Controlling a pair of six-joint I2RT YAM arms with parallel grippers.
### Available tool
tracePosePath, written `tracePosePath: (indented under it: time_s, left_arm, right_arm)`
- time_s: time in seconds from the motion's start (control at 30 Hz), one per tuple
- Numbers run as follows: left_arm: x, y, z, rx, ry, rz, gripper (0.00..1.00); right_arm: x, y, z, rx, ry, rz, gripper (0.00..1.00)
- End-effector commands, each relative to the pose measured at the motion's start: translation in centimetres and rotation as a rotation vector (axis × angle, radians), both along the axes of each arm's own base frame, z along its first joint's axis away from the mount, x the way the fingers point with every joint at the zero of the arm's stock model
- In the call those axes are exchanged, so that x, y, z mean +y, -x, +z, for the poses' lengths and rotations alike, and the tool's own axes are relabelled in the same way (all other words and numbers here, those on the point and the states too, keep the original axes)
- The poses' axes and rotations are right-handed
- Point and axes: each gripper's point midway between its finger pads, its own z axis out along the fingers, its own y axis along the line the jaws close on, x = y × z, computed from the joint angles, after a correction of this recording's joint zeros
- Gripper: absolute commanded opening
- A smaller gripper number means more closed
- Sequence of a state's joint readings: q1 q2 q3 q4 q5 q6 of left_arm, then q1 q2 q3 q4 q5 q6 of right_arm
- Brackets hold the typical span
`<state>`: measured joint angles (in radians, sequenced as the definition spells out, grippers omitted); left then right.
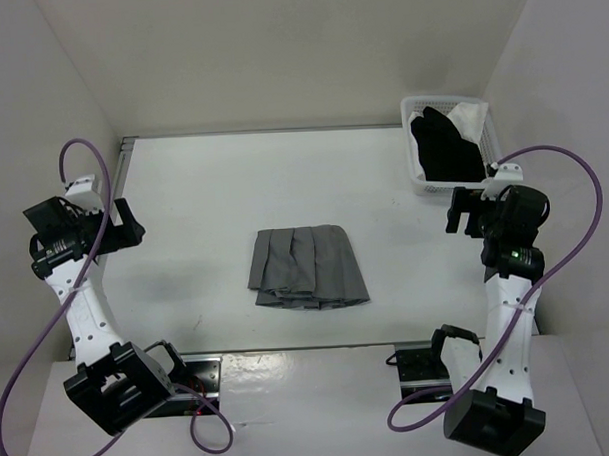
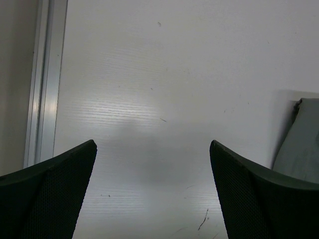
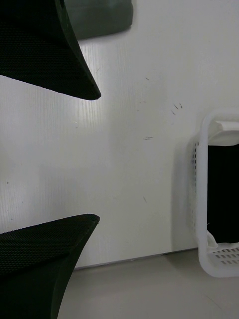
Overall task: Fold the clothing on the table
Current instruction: Fold the skirt
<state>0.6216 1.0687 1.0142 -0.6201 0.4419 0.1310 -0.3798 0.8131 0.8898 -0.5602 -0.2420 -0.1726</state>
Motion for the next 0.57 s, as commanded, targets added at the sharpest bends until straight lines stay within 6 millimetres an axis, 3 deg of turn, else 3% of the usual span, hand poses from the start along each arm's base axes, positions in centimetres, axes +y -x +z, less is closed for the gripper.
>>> tracePosePath:
  time_s: [0.0,0.53]
  left_arm:
    - [-0.18,-0.51,0.72,-0.044,-0.012,-0.038,1.00]
    - [-0.29,-0.55,0.76,-0.047,-0.015,-0.050,1.00]
  right_arm:
    - [-0.30,-0.44,1.27,-0.063,0.014,-0.010,0.99]
    - [-0.02,-0.39,1.60,-0.074,0.027,0.014,0.99]
